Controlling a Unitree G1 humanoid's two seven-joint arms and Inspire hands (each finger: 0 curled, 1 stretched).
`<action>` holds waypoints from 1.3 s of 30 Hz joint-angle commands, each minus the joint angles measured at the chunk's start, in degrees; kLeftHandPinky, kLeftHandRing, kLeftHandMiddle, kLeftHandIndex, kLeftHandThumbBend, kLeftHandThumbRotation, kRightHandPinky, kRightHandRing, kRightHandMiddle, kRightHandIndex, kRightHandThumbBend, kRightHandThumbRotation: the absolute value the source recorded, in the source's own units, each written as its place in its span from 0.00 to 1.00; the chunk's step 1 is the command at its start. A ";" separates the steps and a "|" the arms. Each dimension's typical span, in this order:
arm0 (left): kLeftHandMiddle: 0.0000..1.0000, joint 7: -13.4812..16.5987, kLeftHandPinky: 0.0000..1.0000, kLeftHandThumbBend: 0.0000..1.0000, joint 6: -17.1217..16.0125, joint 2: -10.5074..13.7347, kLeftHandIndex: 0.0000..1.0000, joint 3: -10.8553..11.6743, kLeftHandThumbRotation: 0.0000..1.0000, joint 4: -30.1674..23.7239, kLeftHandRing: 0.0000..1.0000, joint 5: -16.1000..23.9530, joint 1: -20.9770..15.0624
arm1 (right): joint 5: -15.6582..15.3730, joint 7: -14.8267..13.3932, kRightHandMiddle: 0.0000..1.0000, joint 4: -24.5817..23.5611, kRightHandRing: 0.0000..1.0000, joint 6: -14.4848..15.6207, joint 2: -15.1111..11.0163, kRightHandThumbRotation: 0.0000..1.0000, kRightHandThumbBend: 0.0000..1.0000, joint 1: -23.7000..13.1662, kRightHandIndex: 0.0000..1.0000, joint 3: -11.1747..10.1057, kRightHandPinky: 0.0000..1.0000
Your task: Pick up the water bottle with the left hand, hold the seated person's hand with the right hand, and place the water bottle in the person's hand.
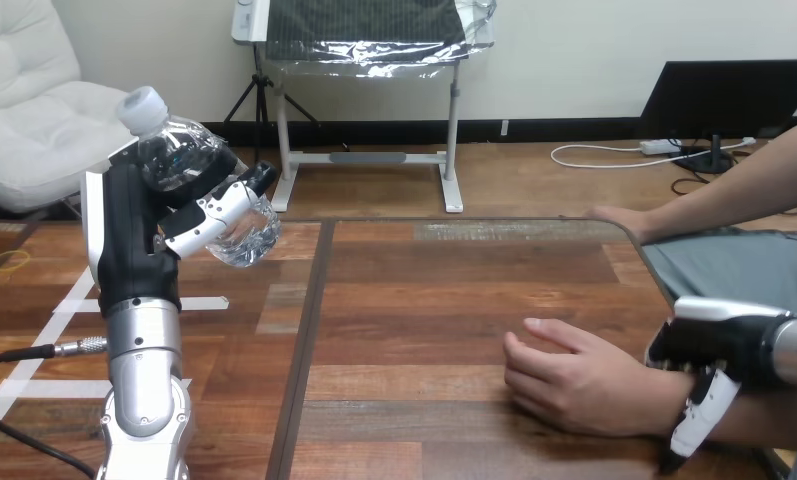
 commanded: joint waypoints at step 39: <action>0.36 0.22 0.26 0.59 -0.62 0.49 0.41 1.10 0.00 -4.35 0.30 0.39 -4.75 | 0.10 0.78 0.33 0.39 0.26 -2.64 0.68 0.45 1.00 -2.55 0.36 0.78 0.19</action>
